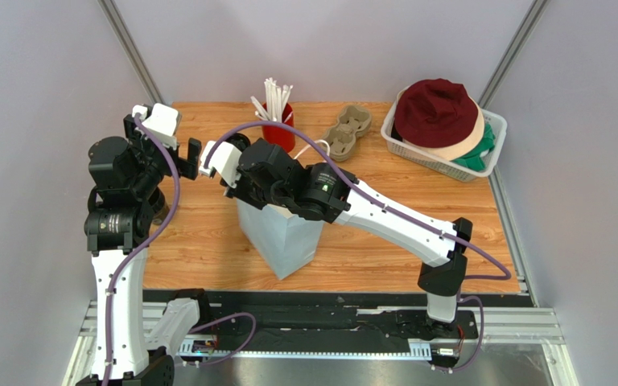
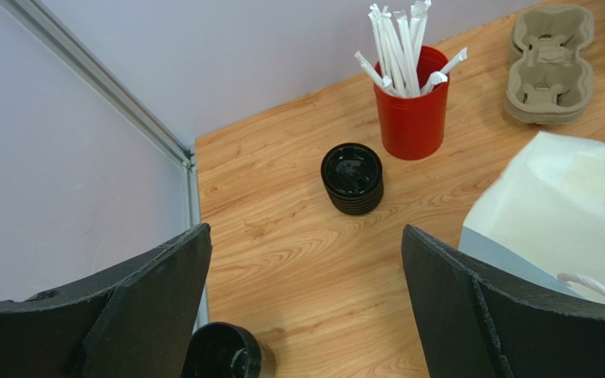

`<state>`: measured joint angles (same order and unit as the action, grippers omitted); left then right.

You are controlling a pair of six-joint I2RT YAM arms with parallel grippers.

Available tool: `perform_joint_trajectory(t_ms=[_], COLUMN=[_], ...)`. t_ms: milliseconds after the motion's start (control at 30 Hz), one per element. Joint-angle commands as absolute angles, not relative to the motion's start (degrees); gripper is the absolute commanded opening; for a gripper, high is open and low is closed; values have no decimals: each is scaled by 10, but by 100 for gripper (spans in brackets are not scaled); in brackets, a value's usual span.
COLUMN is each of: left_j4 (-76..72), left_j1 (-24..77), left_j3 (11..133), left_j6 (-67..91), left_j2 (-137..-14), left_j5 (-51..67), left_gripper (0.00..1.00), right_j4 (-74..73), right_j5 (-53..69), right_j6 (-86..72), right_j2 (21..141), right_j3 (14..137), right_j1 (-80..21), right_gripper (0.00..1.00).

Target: Pack the takeout coffee

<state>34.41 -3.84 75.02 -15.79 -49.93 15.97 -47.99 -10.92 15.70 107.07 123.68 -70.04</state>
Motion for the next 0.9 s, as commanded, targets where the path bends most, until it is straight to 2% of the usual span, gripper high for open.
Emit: perform_joint_trajectory(t_ms=[0, 67, 133, 200, 267, 567, 733, 833, 867], left_j4=[323, 324, 326, 325, 325, 325, 323, 323, 323], left_j1=[-38, -37, -38, -38, -37, -38, -38, -38, -38], left_j3=[744, 745, 745, 745, 745, 746, 745, 744, 744], left_j6=[-164, -163, -163, -164, -164, -166, -165, -166, -166], left_j2=[-495, -497, -497, -497, -497, -497, -497, -498, -497], left_j5=[161, 164, 166, 168, 167, 157, 152, 146, 144], left_gripper=[99, 99, 99, 99, 99, 99, 99, 99, 99], right_j4=[-446, -446, -449, -453, -454, -464, -466, -470, -471], right_j5=[-145, -146, -141, -134, -129, -99, -80, -68, -65], right_j6=[170, 170, 170, 169, 166, 153, 151, 149, 149], right_j2=[1090, 1096, 1099, 1099, 1099, 1114, 1121, 1130, 1136], right_j3=[1273, 1278, 1277, 1278, 1277, 1322, 1351, 1359, 1362], right_j1=[-700, -700, -700, -701, -701, -702, -707, -710, -712], right_gripper=[0, 2, 16, 23, 25, 55, 56, 52, 47])
